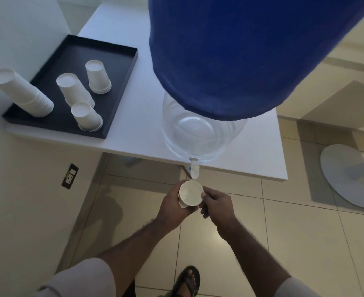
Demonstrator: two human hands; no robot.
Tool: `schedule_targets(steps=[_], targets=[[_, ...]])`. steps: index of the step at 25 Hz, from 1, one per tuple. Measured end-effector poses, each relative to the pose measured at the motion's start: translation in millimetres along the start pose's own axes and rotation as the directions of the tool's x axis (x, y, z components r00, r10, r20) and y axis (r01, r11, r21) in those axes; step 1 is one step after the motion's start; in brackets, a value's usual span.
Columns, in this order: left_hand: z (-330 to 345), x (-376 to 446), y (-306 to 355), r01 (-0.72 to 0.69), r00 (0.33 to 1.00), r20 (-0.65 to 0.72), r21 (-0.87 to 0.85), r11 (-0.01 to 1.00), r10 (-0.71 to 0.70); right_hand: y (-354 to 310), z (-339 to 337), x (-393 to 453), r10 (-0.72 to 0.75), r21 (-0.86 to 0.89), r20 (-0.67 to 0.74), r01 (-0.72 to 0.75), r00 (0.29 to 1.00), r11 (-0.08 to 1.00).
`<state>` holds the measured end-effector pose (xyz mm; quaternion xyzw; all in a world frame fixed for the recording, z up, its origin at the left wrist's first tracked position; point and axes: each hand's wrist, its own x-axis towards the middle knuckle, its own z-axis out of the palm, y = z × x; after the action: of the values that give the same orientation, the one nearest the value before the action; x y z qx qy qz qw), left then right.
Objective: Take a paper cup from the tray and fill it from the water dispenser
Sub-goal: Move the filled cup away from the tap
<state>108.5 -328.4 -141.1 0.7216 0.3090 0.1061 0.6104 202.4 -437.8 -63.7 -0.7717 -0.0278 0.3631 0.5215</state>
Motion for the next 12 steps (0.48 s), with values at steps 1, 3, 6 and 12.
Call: schedule_targets(steps=[1,3,6,12], targets=[[0,-4,5,-0.008,1.000,0.005,0.015,1.000,0.008,-1,-4,-5,-0.004,0.008,0.006,0.004,1.000,1.000],[3,-12,15,-0.023,1.000,0.020,0.046,0.999,0.022,-3,-15,-16,-0.017,0.024,0.009,0.017,1.000,1.000],[10,-26,30,-0.057,0.997,0.054,0.090,0.994,0.053,-6,-35,-32,-0.033,0.046,0.011,0.032,0.999,0.998],[33,-31,75,-0.198,0.978,0.101,0.143,0.970,0.184,-19,-83,-53,-0.102,0.082,-0.018,0.104,0.995,0.991]])
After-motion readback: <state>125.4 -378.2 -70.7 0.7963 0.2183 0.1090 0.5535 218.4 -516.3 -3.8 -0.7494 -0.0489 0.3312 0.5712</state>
